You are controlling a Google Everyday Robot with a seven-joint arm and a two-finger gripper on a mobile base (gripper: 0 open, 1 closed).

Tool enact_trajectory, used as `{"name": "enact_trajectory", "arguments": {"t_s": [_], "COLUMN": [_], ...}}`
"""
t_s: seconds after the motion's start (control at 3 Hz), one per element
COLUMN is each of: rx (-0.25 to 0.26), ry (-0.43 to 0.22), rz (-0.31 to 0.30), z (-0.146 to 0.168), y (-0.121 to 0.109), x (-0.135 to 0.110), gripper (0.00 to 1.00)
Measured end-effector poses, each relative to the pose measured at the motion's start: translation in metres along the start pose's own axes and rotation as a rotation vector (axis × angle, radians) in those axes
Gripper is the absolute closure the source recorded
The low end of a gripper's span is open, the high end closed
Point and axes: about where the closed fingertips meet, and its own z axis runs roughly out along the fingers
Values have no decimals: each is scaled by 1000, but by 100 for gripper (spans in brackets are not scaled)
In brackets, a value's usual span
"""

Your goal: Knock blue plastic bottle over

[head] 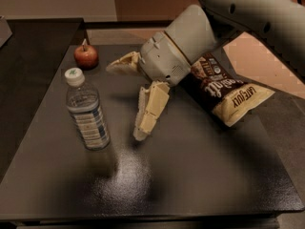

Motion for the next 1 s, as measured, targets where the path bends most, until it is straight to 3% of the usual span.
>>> {"name": "enact_trajectory", "arguments": {"t_s": [0.33,1.0], "rx": [9,-12], "ry": [-58,-108], "rz": [-36,-9], "z": [18,46], "y": [-7,-23], "x": [-21,-37], "gripper": [0,0]}}
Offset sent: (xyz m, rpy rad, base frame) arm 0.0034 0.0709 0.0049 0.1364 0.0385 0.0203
